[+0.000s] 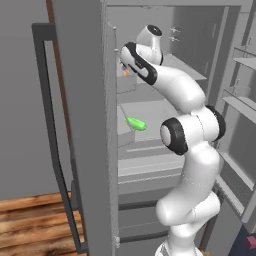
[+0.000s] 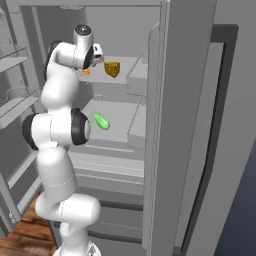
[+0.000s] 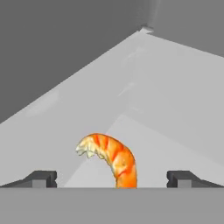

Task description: Take the cheese, shrimp, and corn from the fridge and place them on the plate on the dining counter to create an appetizer plate.

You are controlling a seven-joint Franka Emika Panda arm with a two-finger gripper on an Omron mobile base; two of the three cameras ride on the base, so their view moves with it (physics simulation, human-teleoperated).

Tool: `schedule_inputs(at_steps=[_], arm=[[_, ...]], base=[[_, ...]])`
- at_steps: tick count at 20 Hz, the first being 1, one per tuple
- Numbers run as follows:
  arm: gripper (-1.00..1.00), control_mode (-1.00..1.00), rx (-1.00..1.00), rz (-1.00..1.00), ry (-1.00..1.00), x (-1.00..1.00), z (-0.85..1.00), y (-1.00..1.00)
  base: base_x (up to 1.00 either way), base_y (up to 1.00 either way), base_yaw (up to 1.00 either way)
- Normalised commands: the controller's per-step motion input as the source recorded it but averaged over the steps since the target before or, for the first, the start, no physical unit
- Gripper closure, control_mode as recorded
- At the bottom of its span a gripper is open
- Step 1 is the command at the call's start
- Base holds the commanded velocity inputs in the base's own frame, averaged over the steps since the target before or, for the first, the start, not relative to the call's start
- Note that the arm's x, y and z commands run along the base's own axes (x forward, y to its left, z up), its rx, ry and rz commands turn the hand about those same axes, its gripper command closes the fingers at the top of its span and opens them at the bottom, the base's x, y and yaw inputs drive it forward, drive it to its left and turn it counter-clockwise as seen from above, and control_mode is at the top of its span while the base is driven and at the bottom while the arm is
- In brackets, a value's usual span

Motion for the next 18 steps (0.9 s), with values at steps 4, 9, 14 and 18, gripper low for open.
schedule_inputs(at_steps=[4,9,14,18], arm=[[-1.00,-1.00,0.00,0.04,0.00,0.48,-0.07,0.03],[-1.00,-1.00,-0.02,0.08,0.00,0.23,-0.24,0.00],[-1.00,-1.00,-0.03,0.11,0.02,0.08,-0.30,0.00],[-1.00,-1.00,-0.02,0.12,0.00,0.00,-0.16,0.00]], base=[[0.00,0.00,0.00],[0.00,0.00,0.00],[0.00,0.00,0.00],[0.00,0.00,0.00]])
